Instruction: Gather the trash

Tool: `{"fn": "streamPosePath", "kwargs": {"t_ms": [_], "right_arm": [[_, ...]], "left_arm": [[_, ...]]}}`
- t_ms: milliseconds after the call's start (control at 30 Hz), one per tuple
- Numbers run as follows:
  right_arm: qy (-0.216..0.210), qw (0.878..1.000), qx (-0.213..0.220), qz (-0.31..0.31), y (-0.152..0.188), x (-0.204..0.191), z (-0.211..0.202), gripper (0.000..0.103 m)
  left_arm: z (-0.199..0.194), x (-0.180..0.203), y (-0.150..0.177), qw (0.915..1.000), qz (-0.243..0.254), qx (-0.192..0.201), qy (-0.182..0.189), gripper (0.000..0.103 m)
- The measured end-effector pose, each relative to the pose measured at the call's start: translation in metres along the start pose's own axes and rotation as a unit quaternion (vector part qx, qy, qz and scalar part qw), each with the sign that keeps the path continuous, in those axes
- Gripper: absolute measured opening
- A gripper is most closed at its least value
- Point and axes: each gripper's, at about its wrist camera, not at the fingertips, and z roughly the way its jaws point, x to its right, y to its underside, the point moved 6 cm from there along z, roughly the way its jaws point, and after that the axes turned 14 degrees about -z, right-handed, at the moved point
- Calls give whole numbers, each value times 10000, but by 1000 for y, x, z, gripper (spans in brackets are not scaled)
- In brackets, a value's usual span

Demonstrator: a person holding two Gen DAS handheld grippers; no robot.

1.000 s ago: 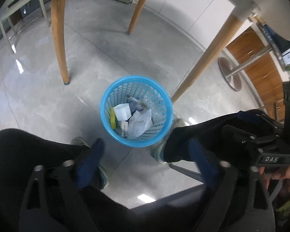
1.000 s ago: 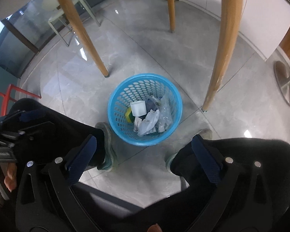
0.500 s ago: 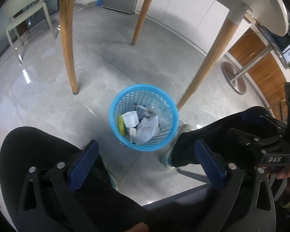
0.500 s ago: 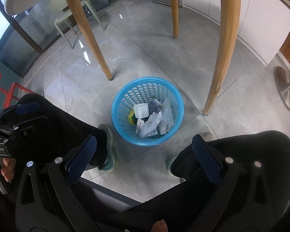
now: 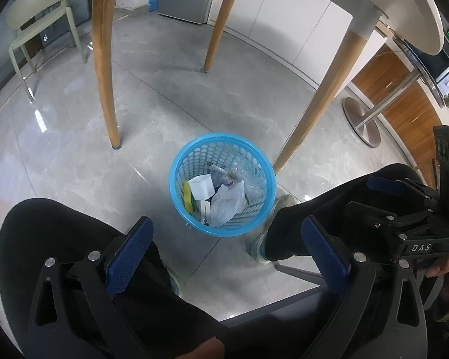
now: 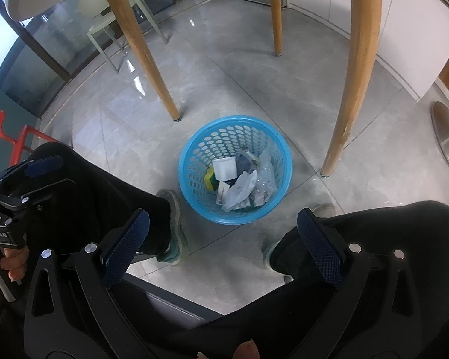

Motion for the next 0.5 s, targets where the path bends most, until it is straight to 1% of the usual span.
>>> {"fn": "streamPosePath", "kwargs": {"t_ms": [233,400,500], "right_arm": [[-19,9999,-106,48,0,0,5,95],[8,10000,-92,6,0,-3,5,95],[-62,9999,-95,41,0,-2,6,95]], "left_arm": [[0,-2,-3,10000,-8,-28,-41,97],[0,0,-1,10000,44,-21,-85,97],[2,-2,0,9998,27,-48,-178,97]]}}
